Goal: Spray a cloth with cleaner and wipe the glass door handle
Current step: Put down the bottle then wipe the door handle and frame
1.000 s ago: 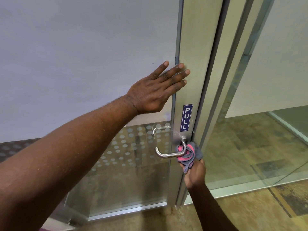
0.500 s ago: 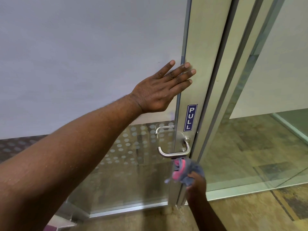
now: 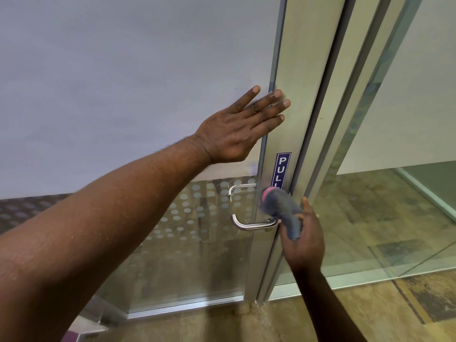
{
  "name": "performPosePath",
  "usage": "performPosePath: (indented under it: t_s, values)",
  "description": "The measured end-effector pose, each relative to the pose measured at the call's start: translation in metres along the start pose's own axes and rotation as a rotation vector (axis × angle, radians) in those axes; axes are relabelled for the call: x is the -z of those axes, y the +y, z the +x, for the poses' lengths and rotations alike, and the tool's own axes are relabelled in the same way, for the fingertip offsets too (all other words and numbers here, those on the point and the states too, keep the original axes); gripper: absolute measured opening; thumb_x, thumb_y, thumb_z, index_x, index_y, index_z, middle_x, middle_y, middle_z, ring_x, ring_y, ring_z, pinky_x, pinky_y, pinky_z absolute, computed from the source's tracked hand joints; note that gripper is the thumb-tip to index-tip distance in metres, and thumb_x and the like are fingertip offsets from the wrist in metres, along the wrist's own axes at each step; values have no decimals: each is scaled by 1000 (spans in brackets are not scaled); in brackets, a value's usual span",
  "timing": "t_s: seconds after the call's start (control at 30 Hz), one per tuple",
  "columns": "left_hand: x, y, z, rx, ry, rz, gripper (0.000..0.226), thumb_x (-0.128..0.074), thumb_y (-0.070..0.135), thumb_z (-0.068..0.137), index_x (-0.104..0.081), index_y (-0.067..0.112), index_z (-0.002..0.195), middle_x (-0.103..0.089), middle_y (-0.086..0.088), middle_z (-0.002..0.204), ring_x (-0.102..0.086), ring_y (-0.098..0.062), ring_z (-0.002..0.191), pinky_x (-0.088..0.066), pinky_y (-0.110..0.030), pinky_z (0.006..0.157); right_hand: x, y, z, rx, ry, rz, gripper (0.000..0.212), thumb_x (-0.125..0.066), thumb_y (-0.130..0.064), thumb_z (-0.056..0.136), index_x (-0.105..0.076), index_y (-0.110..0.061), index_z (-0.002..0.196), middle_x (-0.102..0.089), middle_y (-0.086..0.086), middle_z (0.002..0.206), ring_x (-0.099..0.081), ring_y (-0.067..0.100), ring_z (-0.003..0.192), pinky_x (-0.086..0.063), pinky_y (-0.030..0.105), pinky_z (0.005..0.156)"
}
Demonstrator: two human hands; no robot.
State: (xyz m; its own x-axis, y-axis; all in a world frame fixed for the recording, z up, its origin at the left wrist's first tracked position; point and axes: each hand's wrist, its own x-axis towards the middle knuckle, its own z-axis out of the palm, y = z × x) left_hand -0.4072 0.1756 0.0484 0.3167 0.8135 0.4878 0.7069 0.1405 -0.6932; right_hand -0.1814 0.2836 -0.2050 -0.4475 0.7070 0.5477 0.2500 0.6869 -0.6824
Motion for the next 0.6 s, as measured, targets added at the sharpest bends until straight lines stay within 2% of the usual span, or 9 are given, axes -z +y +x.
performPosePath:
  t_s: [0.03, 0.07, 0.13, 0.17, 0.2, 0.27, 0.37, 0.47, 0.6]
  values:
    - [0, 0, 0, 2, 1, 0, 52, -29, 7, 104, -38, 4, 155, -29, -17, 167, -23, -33, 157, -1, -48, 128, -5, -2, -9, 94, -51, -62, 37, -70, -23, 90, -61, -7, 122, -59, 10, 147, -59, 30, 130, -44, 38, 114]
    - [0, 1, 0, 4, 2, -1, 52, -31, 7, 104, -38, 4, 155, -29, -17, 167, -23, -33, 157, -2, -48, 128, -10, -7, -20, 171, -102, -118, 41, -63, -19, 88, -63, 0, 124, -58, 14, 149, -56, 35, 136, -39, 45, 119]
    - [0, 1, 0, 7, 5, -2, 52, -32, 7, 103, -39, 4, 155, -29, -17, 167, -24, -33, 157, -4, -48, 128, -16, -20, -37, 244, -190, -150, 56, -52, -17, 82, -62, 3, 134, -55, 16, 150, -49, 40, 142, -36, 63, 117]
    - [0, 0, 0, 6, 7, -2, 52, -32, 7, 103, -40, 4, 155, -30, -18, 167, -25, -33, 156, -4, -49, 128, -18, -27, -42, 246, -233, -153, 66, -51, -19, 78, -59, 0, 140, -53, 15, 153, -46, 39, 145, -35, 66, 116]
    - [1, 0, 0, 6, 10, -2, 52, -32, 7, 104, -40, 4, 155, -31, -18, 167, -25, -33, 156, -5, -49, 127, -19, -35, -45, 247, -283, -177, 74, -53, -21, 74, -55, -5, 146, -50, 13, 156, -42, 36, 148, -33, 66, 117]
    - [1, 0, 1, 5, 13, 2, 51, -31, 7, 104, -40, 4, 155, -31, -18, 166, -26, -34, 156, -6, -49, 127, -25, -49, -47, 276, -381, -292, 92, -71, -23, 64, -50, -15, 153, -44, 11, 161, -37, 33, 150, -30, 62, 121]
    - [2, 1, 1, 8, 4, 5, 52, -31, 8, 104, -40, 4, 155, -31, -18, 166, -26, -34, 156, -6, -49, 127, -37, -70, -47, 275, -520, -422, 109, -94, -30, 54, -48, -24, 154, -47, 11, 160, -41, 34, 149, -25, 53, 124]
    - [3, 1, 0, 7, -4, 2, 51, -31, 8, 104, -40, 4, 155, -30, -17, 167, -25, -34, 156, -6, -49, 127, -50, -83, -44, 300, -563, -484, 102, -94, -40, 60, -50, -31, 152, -48, 10, 159, -44, 34, 147, -24, 53, 120]
    - [4, 0, -1, 17, 7, -5, 51, -32, 6, 104, -41, 3, 154, -31, -18, 166, -27, -33, 156, -8, -49, 127, -54, -86, -39, 331, -606, -502, 92, -95, -34, 58, -59, -34, 142, -52, 7, 155, -48, 32, 144, -16, 51, 123]
